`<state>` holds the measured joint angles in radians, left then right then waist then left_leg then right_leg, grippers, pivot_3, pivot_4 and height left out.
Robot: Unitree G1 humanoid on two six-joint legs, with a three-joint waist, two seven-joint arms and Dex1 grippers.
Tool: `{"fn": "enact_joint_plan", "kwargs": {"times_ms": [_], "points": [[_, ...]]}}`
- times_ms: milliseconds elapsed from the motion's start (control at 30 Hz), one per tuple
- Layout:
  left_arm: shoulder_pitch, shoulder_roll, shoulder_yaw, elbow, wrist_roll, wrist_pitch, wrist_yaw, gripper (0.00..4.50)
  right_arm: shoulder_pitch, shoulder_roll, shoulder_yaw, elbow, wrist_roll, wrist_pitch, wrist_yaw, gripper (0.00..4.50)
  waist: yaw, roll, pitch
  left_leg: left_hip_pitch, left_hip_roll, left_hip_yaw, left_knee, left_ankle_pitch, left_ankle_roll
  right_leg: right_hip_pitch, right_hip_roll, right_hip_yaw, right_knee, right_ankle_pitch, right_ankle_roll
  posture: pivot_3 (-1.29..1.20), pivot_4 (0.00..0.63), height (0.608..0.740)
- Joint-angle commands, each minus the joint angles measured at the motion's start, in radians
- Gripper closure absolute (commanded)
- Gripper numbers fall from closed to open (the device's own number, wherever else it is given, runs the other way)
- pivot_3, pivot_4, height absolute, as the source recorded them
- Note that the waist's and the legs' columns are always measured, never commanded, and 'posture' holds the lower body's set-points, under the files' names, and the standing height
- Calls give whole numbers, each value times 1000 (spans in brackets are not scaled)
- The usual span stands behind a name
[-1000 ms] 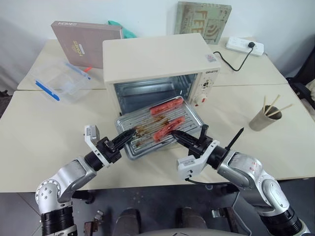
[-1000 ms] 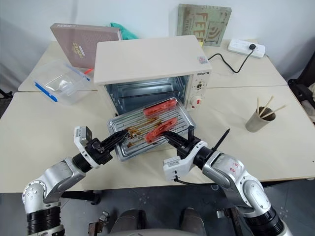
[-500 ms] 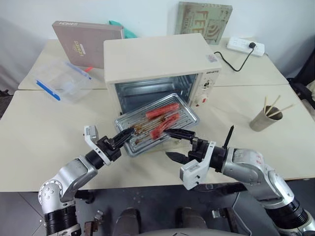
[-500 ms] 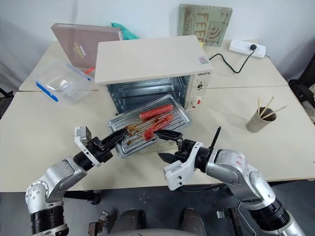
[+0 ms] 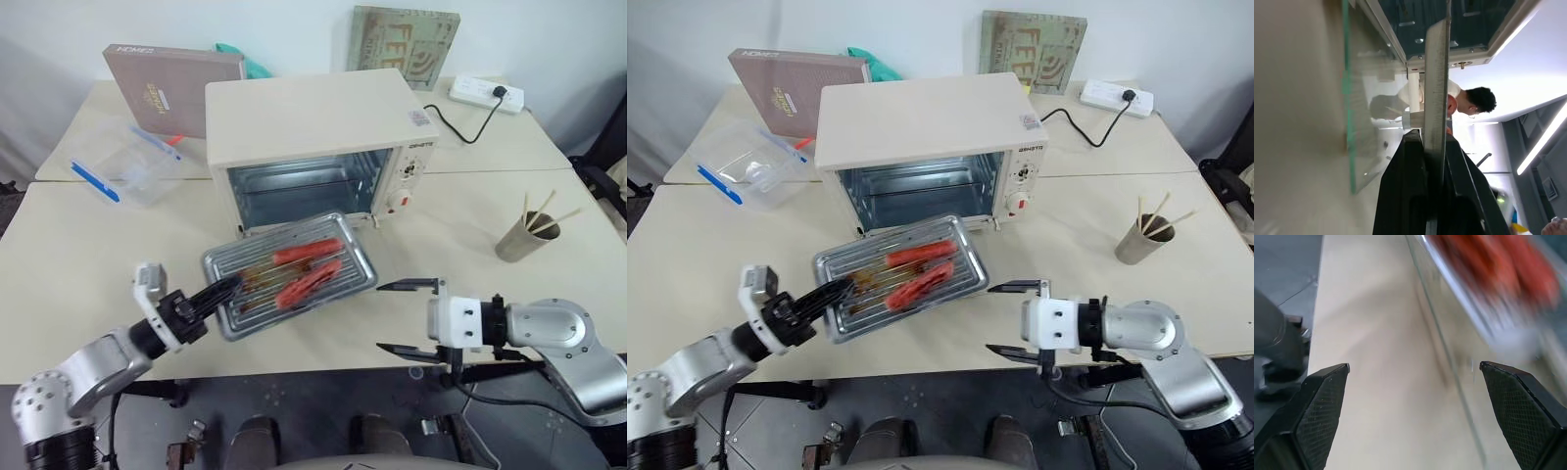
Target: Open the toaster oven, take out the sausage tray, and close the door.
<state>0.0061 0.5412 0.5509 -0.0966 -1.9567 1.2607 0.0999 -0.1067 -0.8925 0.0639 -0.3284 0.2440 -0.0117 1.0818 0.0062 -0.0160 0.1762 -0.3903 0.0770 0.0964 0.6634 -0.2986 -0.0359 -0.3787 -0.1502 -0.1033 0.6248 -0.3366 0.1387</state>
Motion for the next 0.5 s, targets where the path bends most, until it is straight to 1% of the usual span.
{"fn": "enact_joint_plan", "kwargs": {"times_ms": [33, 100, 167, 267, 400, 500], "points": [[59, 59, 68, 5, -16, 11, -95, 4500, -57, 4, -30, 71, 12, -28, 21, 24, -3, 0, 0, 0, 0, 0, 0, 0, 0, 0, 0, 0, -1, 0, 0, 0, 150, 740], [96, 76, 119, 19, -16, 6, -114, 4500, -95, 8, -26, 135, 0, -45, 32, 24, -6, 0, 0, 0, 0, 0, 0, 0, 0, 0, 0, 0, -3, 0, 0, 0, 150, 740], [159, 68, 193, 2, -16, -17, -119, 4500, -150, 18, -17, 223, -19, -72, 36, 24, -8, 0, 0, 1, 1, 0, 0, 0, -1, 0, 0, 0, -3, 0, -1, 0, 150, 740], [236, 71, 233, -21, -16, -24, -133, 4500, -198, 33, -1, 300, -41, -109, 44, 24, -9, 0, 0, 1, 1, 1, 0, -1, -1, 0, 0, 0, -3, 0, -1, 0, 150, 740], [332, 12, 322, -94, -16, -88, -121, 4500, -240, 57, 19, 386, -68, -149, 62, 24, -7, 1, 0, 0, 1, 1, 0, -1, -1, 1, 0, 0, -3, 0, -1, 0, 150, 740], [381, -21, 361, -133, -16, -122, -123, 4500, -258, 72, 25, 431, -86, -161, 62, 24, -8, 1, 0, 1, 1, 1, 1, -2, -1, 1, 0, 0, -4, 0, -1, 0, 150, 740]]}}
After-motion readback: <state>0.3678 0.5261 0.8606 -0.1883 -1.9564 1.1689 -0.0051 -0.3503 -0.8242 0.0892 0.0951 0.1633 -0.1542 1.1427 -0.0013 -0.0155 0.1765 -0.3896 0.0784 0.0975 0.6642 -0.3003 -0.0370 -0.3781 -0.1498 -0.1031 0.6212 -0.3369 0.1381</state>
